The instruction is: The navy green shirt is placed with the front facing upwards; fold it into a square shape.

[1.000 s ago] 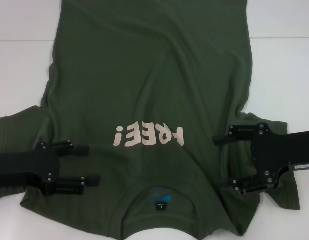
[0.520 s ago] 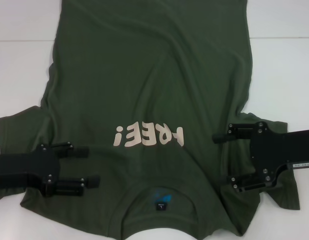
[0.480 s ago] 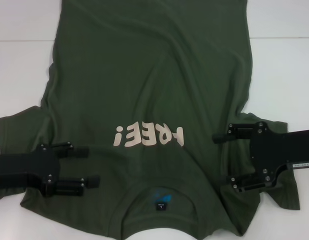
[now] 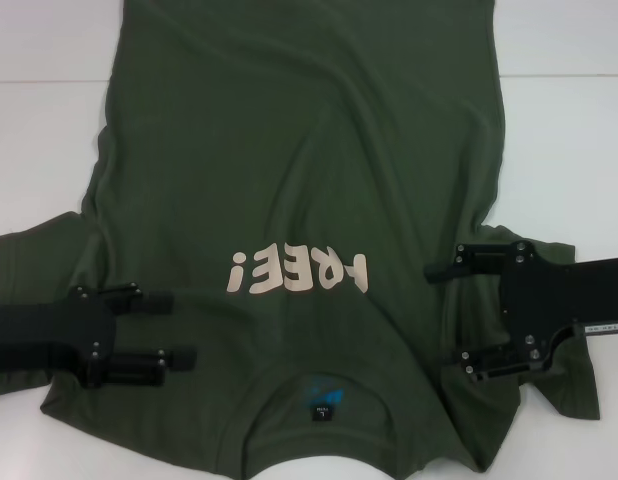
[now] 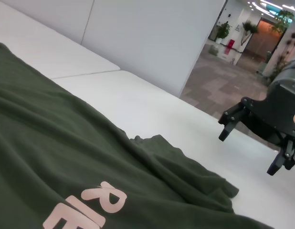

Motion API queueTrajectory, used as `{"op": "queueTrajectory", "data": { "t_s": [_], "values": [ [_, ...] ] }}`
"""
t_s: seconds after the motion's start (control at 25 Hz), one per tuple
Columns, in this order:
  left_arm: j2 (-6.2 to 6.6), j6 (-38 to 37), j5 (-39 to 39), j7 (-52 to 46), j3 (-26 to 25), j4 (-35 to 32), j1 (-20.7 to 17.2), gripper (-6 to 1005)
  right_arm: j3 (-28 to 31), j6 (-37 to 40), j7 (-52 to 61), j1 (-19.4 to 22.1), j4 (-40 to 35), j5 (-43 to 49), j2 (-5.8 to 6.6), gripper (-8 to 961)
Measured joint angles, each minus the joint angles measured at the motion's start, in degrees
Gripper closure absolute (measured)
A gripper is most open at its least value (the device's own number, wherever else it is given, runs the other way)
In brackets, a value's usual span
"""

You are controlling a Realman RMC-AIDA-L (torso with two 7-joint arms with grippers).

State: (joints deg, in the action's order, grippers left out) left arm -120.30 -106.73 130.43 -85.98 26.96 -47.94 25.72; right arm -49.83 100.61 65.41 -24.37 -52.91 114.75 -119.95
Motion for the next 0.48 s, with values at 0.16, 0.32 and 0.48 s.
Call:
{"op": "queueTrajectory", "data": {
  "t_s": [0.16, 0.32, 0.48],
  "values": [
    [0.34, -0.1, -0.1, -5.8, -0.3, -1.0, 0.8, 92, 0.1, 0.1, -1.6, 0.2, 0.5, -0.7, 0.10, 96],
    [0.14, 0.3, 0.9, -16.7, 1.5, -7.0, 1.1, 92, 0.1, 0.0, -2.5, 0.2, 0.7, -0.7, 0.16, 97],
    [-0.13, -0.7, 1.7, -30.0, 4.5, -14.2, 1.0, 92, 0.1, -0.2, -3.6, 0.3, 0.9, -0.7, 0.25, 97]
  ]
}}
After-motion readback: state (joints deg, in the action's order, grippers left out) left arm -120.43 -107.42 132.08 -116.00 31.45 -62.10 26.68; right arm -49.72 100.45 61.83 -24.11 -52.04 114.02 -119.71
